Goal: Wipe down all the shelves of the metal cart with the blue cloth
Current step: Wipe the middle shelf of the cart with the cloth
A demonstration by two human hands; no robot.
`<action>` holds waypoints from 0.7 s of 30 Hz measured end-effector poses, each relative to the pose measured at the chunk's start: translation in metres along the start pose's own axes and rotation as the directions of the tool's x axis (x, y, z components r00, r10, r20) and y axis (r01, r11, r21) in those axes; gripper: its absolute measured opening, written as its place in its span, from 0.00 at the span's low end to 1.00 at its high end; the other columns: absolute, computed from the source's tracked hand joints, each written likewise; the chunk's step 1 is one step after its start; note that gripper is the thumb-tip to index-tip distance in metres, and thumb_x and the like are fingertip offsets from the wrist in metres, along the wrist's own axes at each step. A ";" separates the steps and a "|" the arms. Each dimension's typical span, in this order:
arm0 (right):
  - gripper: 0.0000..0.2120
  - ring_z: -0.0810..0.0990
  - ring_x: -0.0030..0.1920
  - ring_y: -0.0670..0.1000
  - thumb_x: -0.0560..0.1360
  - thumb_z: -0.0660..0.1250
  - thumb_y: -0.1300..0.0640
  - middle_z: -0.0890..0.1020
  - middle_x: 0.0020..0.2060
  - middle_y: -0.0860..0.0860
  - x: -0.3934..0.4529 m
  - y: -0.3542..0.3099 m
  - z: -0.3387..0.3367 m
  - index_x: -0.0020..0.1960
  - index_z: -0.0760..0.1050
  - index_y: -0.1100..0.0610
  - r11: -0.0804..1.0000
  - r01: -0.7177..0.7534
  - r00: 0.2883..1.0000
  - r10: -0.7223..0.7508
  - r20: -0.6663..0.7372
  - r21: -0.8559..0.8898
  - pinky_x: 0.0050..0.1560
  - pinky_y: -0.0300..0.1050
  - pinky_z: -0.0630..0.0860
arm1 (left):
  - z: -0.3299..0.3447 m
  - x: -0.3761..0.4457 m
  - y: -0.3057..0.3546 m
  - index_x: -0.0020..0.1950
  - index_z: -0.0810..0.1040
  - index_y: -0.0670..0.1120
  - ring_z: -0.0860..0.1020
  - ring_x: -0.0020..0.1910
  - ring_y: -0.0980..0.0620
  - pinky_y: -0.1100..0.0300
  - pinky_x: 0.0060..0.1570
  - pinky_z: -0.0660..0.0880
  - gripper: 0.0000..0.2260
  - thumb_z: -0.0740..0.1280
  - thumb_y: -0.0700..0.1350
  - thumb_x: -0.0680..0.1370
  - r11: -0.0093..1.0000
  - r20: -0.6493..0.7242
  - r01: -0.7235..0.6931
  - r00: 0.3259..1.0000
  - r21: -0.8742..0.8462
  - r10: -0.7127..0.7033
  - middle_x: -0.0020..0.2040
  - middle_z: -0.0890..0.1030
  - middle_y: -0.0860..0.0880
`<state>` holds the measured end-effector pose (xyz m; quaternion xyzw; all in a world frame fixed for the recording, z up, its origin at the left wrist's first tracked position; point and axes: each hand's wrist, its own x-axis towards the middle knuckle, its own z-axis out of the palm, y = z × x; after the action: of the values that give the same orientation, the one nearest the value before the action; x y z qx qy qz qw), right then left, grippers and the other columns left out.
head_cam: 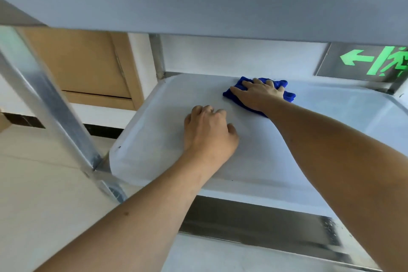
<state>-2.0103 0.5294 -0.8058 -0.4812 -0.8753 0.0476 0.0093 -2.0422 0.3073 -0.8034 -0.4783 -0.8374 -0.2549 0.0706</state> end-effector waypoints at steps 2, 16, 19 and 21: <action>0.36 0.57 0.76 0.60 0.73 0.42 0.25 0.67 0.74 0.47 0.003 -0.035 0.005 0.73 0.65 0.39 0.998 0.063 0.998 -0.063 -0.003 -0.008 0.71 0.69 0.53 | -0.013 -0.004 -0.028 0.58 0.80 0.46 0.73 0.61 0.45 0.50 0.61 0.71 0.15 0.62 0.51 0.77 0.999 -0.022 0.047 0.999 0.015 -0.047 0.57 0.80 0.48; 0.38 0.58 0.76 0.61 0.72 0.40 0.24 0.66 0.76 0.48 -0.031 -0.192 0.022 0.74 0.65 0.39 0.942 0.336 0.942 -0.336 -0.012 0.004 0.70 0.72 0.50 | -0.056 -0.053 -0.105 0.47 0.82 0.47 0.76 0.44 0.48 0.54 0.44 0.76 0.11 0.60 0.48 0.77 0.981 -0.160 0.155 0.978 0.113 -0.136 0.43 0.83 0.49; 0.37 0.57 0.77 0.60 0.73 0.41 0.24 0.65 0.77 0.46 -0.042 -0.186 0.023 0.75 0.64 0.38 0.933 0.359 0.933 -0.358 -0.022 0.012 0.71 0.71 0.49 | -0.055 -0.056 -0.103 0.46 0.82 0.47 0.77 0.44 0.49 0.54 0.46 0.77 0.11 0.61 0.48 0.77 0.981 -0.184 0.164 0.972 0.102 -0.143 0.43 0.83 0.50; 0.36 0.56 0.77 0.59 0.73 0.41 0.25 0.65 0.76 0.46 -0.050 -0.179 0.023 0.75 0.64 0.38 0.931 0.364 0.931 -0.364 -0.019 0.020 0.72 0.70 0.49 | -0.055 -0.055 -0.102 0.45 0.82 0.47 0.77 0.43 0.49 0.56 0.43 0.77 0.10 0.61 0.47 0.77 0.978 -0.186 0.176 0.970 0.115 -0.153 0.42 0.83 0.50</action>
<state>-2.1361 0.3903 -0.8109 -0.3111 -0.9485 0.0515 0.0301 -2.1057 0.1960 -0.8126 -0.3770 -0.8795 -0.2460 0.1543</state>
